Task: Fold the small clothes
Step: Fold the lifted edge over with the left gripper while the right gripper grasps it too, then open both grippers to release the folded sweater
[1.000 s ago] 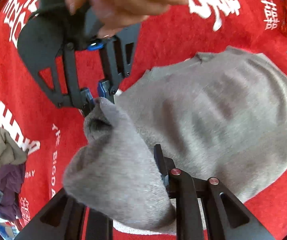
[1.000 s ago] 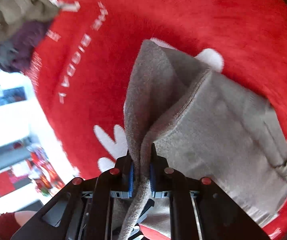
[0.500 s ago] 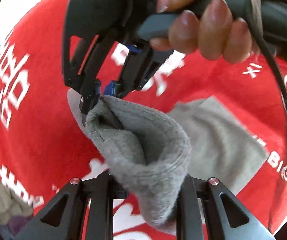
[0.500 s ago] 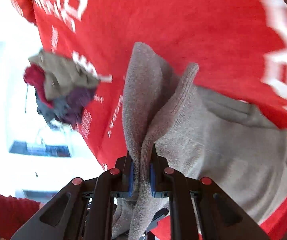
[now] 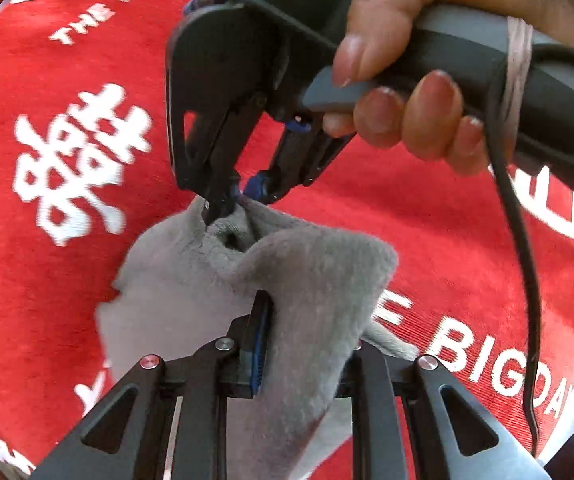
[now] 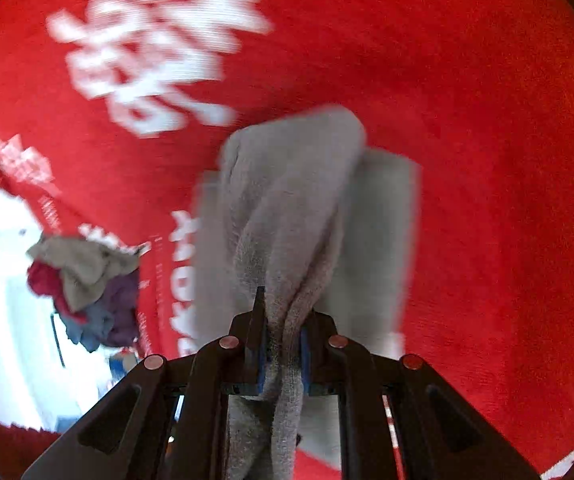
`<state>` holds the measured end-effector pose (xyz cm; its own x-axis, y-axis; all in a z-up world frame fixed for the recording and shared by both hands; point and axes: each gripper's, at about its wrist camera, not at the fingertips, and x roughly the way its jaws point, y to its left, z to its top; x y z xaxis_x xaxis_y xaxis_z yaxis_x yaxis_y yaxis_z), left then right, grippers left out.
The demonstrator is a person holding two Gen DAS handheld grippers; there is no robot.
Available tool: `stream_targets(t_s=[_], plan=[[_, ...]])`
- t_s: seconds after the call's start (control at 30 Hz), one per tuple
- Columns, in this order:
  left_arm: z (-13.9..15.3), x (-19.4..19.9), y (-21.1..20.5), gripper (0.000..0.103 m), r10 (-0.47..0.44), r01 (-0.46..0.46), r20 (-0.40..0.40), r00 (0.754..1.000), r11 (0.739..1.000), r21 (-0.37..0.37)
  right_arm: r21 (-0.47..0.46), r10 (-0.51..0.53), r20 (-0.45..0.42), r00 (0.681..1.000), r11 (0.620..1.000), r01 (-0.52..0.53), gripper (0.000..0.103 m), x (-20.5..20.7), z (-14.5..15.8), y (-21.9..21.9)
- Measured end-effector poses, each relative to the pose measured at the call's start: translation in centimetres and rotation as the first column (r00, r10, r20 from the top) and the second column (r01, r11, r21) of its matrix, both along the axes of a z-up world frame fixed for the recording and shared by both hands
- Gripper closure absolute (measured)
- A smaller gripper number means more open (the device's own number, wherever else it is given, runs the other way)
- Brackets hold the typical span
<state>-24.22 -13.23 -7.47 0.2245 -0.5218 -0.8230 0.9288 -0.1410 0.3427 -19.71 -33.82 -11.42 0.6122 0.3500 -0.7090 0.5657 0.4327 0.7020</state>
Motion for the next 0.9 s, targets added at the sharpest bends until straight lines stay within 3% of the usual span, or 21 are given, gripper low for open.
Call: stream_targets(t_s=[0.07,0.2,0.23,0.27,0.3,0.33,0.37,0.47,0.57,0.7,0.73,0.8,0.87,0.9], plan=[[-1.2,-0.2,0.2,0.083,-0.001,0.001,0.01,1.0,1.0,0.02,0.027,-0.03,-0.008,1.0,0.999,0.03,0.088,-0.6,-2.0,0.0],[-0.8,0.3,0.4,0.079,0.023,-0.022,-0.002,1.0,0.999,0.03,0.008,-0.034,0.005,0.999,0.999,0.034,0.082,-0.5,-1.8,0.4],[-0.6,0.4,0.7,0.063,0.03,-0.029,-0.018,0.999,0.999,0.038,-0.007,-0.023,-0.009,1.0,1.0,0.023,0.081,-0.3,-1.5,0.5],[0.0,0.9,1.0,0.038,0.039,-0.037,-0.04,0.998,0.998,0.042,-0.02,-0.017,-0.029,0.999,1.0,0.017,0.076,-0.1,-1.1,0.4],[0.9,1.3,1.4,0.027,0.053,-0.051,-0.061,0.997,0.998,0.031,-0.035,-0.018,-0.051,0.999,0.999,0.016,0.066,-0.2,-0.9,0.5],[1.5,1.8,2.0,0.02,0.061,-0.06,-0.072,0.996,0.998,0.019,-0.055,-0.027,-0.076,0.997,0.998,0.023,0.06,-0.1,-0.3,0.7],[2.2,2.1,2.6,0.02,0.063,-0.062,-0.087,0.994,0.998,0.011,-0.071,-0.039,-0.083,0.996,0.997,0.034,0.051,-0.4,0.4,0.8],[4.1,4.6,3.9,0.02,0.123,-0.12,-0.142,0.982,0.992,0.031,-0.096,-0.08,-0.064,0.995,0.993,0.074,0.051,-2.6,2.5,1.1],[4.6,8.7,5.0,0.02,0.274,-0.257,-0.231,0.933,0.961,0.103,-0.065,-0.142,-0.037,0.989,0.988,0.139,0.051,-5.9,3.6,2.6],[3.3,15.7,5.9,0.02,0.505,-0.456,-0.316,0.804,0.863,0.218,0.003,-0.258,-0.002,0.966,0.966,0.258,0.051,-10.8,3.4,6.2],[2.6,17.5,6.0,0.02,0.559,-0.503,-0.319,0.765,0.828,0.246,0.034,-0.293,0.011,0.956,0.956,0.292,0.051,-12.1,2.9,7.5],[1.5,18.6,6.3,0.02,0.602,-0.53,-0.325,0.73,0.798,0.287,0.088,-0.329,0.017,0.944,0.941,0.326,0.051,-13.3,1.8,9.1],[0.5,18.7,6.5,0.02,0.619,-0.538,-0.319,0.717,0.784,0.31,0.14,-0.363,-0.013,0.932,0.922,0.361,0.05,-13.9,-0.3,10.0],[0.2,18.6,6.5,0.02,0.62,-0.537,-0.318,0.717,0.783,0.316,0.169,-0.381,-0.012,0.924,0.91,0.378,0.057,-13.6,-1.4,10.2]])
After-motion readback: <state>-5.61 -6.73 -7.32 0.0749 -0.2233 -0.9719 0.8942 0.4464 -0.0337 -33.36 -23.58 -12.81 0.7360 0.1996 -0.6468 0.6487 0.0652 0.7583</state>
